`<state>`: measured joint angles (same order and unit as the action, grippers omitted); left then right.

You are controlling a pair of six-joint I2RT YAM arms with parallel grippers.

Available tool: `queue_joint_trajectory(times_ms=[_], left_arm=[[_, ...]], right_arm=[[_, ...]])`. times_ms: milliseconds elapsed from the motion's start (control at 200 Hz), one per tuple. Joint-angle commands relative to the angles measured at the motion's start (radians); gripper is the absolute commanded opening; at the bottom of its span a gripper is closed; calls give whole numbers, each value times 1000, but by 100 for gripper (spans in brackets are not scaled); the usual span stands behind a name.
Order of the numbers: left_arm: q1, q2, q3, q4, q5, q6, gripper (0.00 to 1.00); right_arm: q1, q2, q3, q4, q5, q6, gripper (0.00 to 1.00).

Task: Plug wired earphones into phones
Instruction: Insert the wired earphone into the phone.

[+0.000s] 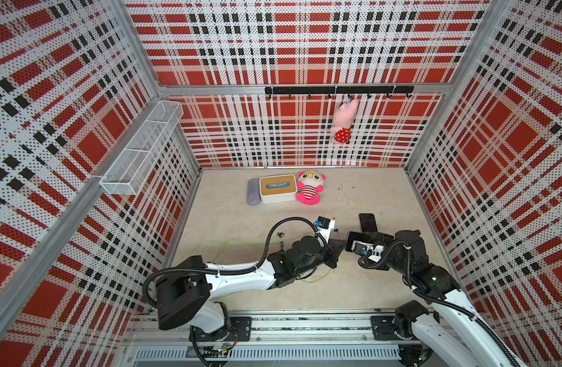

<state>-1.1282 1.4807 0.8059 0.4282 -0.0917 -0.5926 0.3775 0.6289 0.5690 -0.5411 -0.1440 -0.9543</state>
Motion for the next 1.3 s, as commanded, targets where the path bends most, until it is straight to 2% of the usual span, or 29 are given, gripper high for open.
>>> queue_joint_trajectory(times_ms=[0, 421, 1097, 1298], left_arm=[[2, -17, 1, -2, -9, 23, 0], [4, -72, -16, -10, -53, 37, 0], [3, -14, -5, -19, -4, 33, 0], [8, -11, -14, -31, -28, 37, 0]], right_arm=[[7, -18, -1, 46, -37, 1, 62], [7, -29, -14, 52, -37, 1, 62], [8, -27, -1, 77, -68, -5, 62], [7, -16, 2, 90, -74, -9, 62]])
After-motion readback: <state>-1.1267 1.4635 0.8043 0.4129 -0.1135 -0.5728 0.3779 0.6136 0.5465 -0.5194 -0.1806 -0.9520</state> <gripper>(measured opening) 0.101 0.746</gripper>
